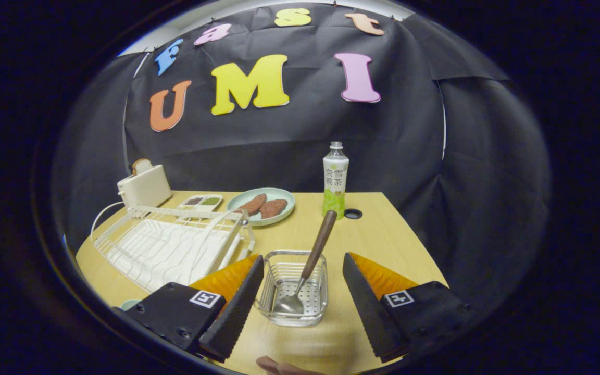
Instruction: Take the plate from the dish rack, then take the spoon from the basket and place it into the plate.
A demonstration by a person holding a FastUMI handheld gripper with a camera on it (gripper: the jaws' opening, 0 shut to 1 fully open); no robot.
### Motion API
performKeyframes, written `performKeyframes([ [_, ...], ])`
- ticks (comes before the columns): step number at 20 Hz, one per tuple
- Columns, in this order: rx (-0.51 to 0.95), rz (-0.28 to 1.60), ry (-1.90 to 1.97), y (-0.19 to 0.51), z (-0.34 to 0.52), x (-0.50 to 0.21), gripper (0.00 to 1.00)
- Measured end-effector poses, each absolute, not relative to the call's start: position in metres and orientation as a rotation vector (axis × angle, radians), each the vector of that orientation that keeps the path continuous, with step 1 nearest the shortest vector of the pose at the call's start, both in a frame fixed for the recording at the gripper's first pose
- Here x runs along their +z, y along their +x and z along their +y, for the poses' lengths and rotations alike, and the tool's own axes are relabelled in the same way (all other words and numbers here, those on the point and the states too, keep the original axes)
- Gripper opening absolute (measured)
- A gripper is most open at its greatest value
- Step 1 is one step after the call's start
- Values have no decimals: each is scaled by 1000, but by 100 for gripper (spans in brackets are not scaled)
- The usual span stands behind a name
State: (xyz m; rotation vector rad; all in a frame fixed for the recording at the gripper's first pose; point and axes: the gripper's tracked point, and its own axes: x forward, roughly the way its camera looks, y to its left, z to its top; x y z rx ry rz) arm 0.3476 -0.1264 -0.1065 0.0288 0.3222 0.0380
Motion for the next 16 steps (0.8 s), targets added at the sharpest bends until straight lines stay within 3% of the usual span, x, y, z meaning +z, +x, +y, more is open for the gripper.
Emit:
performKeyframes([
  [3,40,329,124,377,-130,-102,94],
  [5,47,364,130,389,-131,-108,83],
  [7,27,397,132,401,-134,-117,78],
  [10,27,385,156,406,-129,-117,60],
  [12,18,376,172,405,-128,-115,24],
  [16,-18,325,172,396,-127,-100,15],
])
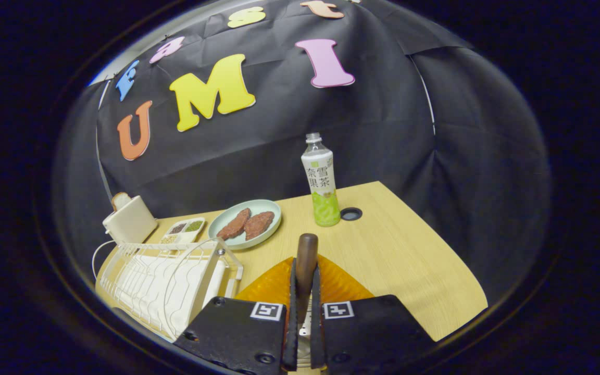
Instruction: Take the plate from the dish rack, then take the spoon from the basket and place it into the plate.
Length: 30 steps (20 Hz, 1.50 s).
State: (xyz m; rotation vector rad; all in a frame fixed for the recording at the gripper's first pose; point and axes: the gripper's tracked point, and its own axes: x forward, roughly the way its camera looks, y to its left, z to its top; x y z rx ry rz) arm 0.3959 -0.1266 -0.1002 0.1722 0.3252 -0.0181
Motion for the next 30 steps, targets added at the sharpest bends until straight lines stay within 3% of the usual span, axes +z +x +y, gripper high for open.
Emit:
performKeyframes([
  [9,-63,105,74,336,-110,-11,14],
  [16,38,8,61,239,-54,39,13],
  [23,97,-36,37,149,19,3,14],
  [30,127,-25,11,116,85,-63,17],
])
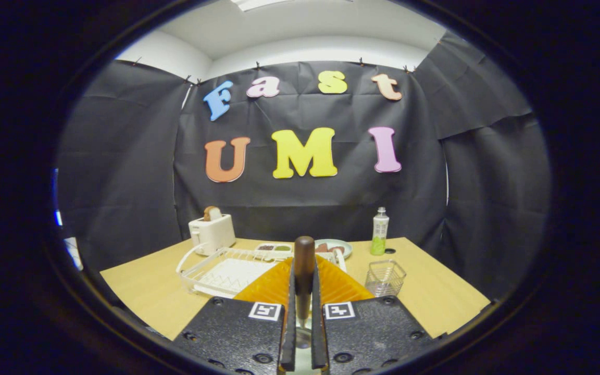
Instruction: Take the plate from the dish rack, then take the spoon from the basket and place it into the plate.
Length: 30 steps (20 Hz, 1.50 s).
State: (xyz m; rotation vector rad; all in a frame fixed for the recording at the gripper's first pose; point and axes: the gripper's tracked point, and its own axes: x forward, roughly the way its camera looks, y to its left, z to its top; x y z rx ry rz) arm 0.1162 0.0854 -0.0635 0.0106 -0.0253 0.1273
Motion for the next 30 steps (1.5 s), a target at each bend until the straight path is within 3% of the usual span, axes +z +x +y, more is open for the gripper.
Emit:
performKeyframes([
  [9,75,25,-7,123,99,-133,17],
  [18,73,20,-40,126,97,-142,19],
  [23,-17,-13,-38,120,65,-129,23],
  [26,-3,-36,-16,110,62,-116,55],
  [30,-3,-35,9,98,51,-104,79],
])
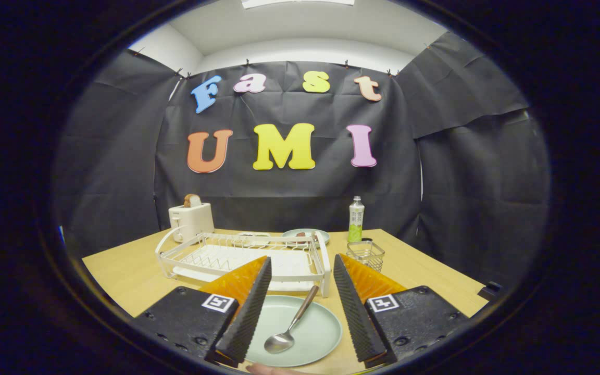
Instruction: Take the plate from the dish rack, then take the spoon from the basket and place it into the plate.
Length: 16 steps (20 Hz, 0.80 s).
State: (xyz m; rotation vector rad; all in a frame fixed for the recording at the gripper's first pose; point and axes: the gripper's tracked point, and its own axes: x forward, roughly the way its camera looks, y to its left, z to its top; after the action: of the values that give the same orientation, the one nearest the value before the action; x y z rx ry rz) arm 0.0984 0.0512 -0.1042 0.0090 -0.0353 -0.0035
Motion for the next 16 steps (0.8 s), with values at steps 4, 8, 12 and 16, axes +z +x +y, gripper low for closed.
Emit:
performKeyframes([
  [4,13,-41,5,75,50,-87,100],
  [8,31,-40,9,43,50,-67,100],
  [12,38,-27,-6,11,42,-52,100],
  [16,62,-42,1,-12,41,-46,100],
])
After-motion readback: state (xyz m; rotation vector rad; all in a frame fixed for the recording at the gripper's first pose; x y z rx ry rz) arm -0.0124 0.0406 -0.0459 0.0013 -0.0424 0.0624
